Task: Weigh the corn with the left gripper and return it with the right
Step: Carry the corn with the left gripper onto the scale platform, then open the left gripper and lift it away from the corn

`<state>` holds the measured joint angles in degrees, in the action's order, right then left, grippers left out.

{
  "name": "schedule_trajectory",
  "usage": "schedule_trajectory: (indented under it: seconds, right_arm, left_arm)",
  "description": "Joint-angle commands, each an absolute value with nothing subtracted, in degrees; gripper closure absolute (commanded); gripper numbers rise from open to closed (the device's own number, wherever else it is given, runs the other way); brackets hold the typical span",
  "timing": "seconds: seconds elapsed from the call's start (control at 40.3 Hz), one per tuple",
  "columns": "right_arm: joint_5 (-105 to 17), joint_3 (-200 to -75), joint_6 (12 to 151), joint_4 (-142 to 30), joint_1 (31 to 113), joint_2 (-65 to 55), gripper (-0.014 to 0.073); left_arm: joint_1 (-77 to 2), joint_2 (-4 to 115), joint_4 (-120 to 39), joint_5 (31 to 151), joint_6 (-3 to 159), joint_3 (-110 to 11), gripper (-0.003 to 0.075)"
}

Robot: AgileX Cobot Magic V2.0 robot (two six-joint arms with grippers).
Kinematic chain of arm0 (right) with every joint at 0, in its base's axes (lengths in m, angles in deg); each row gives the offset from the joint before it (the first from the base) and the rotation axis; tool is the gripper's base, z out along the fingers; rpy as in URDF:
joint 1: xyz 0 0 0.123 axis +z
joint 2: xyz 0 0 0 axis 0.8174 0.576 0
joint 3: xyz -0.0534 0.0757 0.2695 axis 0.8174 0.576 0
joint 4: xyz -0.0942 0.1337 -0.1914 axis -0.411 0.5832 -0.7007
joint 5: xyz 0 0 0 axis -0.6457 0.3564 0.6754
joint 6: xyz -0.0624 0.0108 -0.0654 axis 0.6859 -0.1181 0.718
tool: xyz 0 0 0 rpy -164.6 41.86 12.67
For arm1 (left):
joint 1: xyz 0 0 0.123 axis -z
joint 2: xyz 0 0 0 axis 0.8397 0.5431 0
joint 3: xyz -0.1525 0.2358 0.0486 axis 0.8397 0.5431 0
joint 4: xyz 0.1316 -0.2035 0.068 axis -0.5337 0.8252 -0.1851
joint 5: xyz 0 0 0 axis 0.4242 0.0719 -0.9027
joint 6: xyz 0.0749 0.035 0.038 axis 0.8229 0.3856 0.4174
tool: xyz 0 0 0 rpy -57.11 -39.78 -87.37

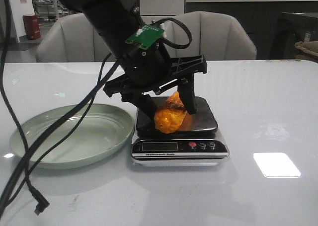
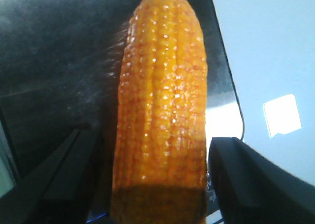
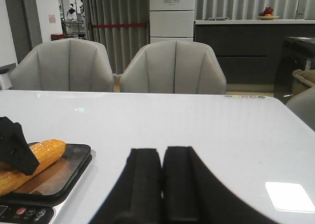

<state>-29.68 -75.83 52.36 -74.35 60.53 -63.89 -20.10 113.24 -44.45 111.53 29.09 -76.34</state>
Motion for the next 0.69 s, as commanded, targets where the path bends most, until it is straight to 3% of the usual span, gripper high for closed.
schedule_trajectory:
  seconds: [0.0, 0.372, 0.67]
  right_arm:
    - [-25.4, -75.55, 52.47, -74.27, 60.07, -65.01, 0.0452]
    - [-25.4, -75.55, 52.47, -74.27, 60.07, -65.01, 0.0452]
    - [-25.4, -75.55, 52.47, -74.27, 60.07, -65.01, 0.0452]
  left_arm:
    - [-19.68, 109.34, -42.95, 108.46, 28.69, -78.31, 0.019]
    - [-19.68, 103.46, -47.91, 108.87, 28.69, -77.59, 0.019]
    - [-20.19, 90.83, -54.25, 103.87, 28.69, -67.44, 0.019]
